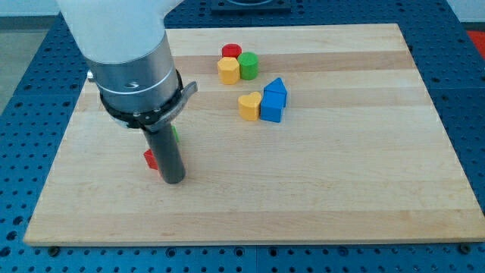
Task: Move the arm above the blue triangle
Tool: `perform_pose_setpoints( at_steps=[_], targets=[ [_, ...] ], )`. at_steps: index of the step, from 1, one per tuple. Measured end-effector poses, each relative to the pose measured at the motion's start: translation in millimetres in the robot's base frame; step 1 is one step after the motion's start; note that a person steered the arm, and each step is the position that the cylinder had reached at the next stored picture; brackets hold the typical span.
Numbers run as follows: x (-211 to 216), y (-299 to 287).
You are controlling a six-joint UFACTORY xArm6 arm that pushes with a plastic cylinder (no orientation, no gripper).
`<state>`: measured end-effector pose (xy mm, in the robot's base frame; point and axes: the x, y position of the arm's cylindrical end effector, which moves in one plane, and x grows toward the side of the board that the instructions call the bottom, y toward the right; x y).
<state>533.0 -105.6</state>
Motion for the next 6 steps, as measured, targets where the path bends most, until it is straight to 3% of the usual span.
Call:
perform_pose_setpoints(
  at_steps=[1, 5, 6],
  targets=[
    [-21, 32],
    [-134, 17],
    [-166, 37]
  ],
)
